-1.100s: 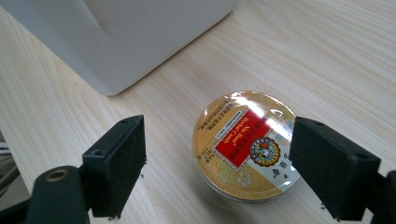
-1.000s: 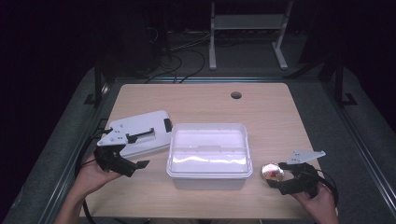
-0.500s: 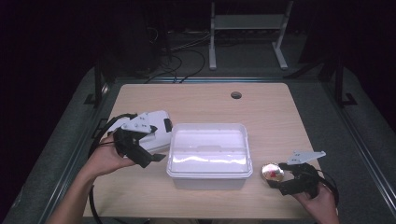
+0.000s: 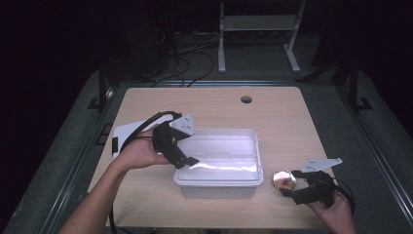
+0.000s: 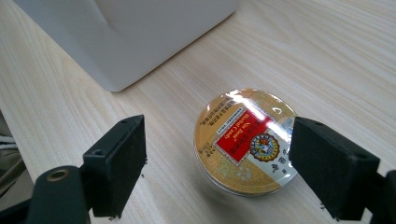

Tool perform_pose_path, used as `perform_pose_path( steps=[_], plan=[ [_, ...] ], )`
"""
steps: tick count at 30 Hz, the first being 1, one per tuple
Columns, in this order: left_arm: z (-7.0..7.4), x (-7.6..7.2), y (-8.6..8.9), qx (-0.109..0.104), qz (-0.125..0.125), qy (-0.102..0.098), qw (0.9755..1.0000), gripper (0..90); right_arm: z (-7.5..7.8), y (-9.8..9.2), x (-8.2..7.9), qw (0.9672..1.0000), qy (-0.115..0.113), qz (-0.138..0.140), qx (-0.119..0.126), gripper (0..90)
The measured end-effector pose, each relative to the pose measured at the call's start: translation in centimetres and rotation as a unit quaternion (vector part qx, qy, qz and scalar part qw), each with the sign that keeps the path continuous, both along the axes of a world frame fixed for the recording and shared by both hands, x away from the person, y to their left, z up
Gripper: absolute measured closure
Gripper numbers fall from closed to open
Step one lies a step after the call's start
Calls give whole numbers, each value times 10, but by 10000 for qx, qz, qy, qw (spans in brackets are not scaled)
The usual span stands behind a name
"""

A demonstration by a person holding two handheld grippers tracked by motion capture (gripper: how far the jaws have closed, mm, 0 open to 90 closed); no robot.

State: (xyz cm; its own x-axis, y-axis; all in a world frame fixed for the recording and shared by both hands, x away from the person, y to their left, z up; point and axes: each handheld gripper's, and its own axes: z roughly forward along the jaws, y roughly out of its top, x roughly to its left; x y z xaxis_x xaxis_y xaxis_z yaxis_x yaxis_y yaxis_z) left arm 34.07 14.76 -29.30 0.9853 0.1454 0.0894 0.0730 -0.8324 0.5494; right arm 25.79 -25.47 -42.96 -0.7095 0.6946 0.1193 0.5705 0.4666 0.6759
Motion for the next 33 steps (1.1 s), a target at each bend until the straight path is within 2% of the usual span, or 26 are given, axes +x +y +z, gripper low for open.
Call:
perform_pose_path(
  steps=[5,8,12,13,15,16,23,25,33],
  plan=[
    [-1,6,-15,129,-192,114,9997,213,1,-1,0,10000,-34,17,17,185],
    [-2,11,-28,259,-351,269,9987,277,1,-1,0,10000,-42,35,24,185],
    [-2,13,-37,384,-481,329,9976,366,1,-1,0,10000,-35,36,36,185],
    [-4,14,-44,521,-542,346,9966,387,2,-1,0,10000,-43,39,39,185],
    [-4,15,-47,548,-589,372,9961,406,2,-2,0,10000,-47,39,42,185],
    [-6,15,-51,657,-655,395,9949,450,2,-2,0,10000,-45,40,43,185],
    [-9,21,-62,807,-728,532,9927,553,1,-1,1,10000,-42,68,37,185],
    [-11,24,-66,907,-752,596,9912,571,1,-1,1,10000,-42,72,45,186],
    [-18,29,-75,1069,-811,657,9888,634,2,-2,1,9999,-50,66,62,186]
  ],
)
